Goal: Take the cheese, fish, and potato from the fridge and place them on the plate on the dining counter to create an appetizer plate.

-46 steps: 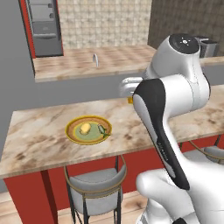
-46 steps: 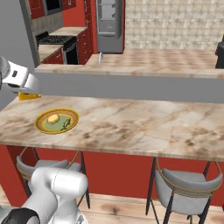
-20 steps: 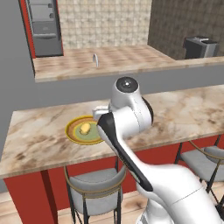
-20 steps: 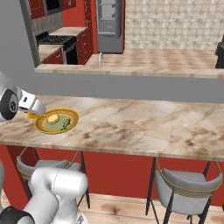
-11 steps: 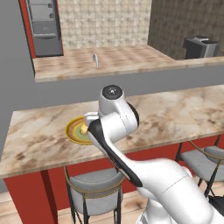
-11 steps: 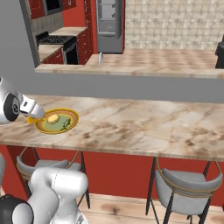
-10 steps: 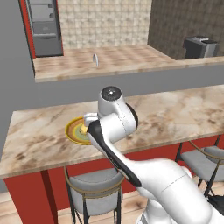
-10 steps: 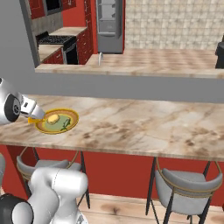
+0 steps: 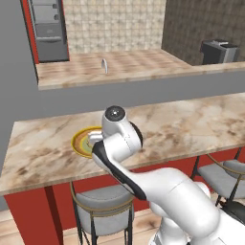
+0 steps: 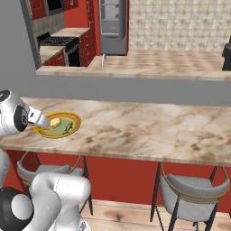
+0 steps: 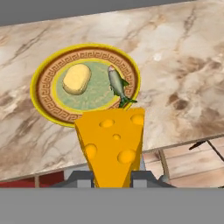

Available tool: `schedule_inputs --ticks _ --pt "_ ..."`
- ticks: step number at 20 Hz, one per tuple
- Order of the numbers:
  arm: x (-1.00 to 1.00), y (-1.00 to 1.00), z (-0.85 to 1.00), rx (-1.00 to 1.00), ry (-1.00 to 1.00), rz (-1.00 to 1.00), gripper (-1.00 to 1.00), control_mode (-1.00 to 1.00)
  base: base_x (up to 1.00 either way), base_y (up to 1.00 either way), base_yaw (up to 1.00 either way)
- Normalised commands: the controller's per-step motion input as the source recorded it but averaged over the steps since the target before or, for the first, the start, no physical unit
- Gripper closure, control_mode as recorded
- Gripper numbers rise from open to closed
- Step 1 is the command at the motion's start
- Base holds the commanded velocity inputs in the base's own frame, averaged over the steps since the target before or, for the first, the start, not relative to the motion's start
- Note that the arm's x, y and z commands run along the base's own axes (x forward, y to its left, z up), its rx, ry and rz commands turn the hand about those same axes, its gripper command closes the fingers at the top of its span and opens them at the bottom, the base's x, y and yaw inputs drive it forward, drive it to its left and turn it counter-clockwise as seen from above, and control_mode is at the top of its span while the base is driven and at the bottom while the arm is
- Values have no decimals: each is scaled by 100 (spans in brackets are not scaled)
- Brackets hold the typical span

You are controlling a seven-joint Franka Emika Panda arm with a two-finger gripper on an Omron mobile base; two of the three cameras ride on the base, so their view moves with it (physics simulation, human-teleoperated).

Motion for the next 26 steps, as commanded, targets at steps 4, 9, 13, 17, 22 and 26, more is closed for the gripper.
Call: schedule_inputs --ticks 4,9,13,17,22,26 --pt "37 13 -34 0 0 0 100 -100 0 0 0" --pt "36 10 -31 0 0 0 100 -100 0 0 0" --pt "33 4 -27 0 0 0 100 -100 0 0 0" --pt "38 3 -26 0 0 0 100 -100 0 0 0" --pt "40 7 -26 0 0 0 100 -100 0 0 0" --pt "40 11 -27 0 0 0 100 -100 0 0 0"
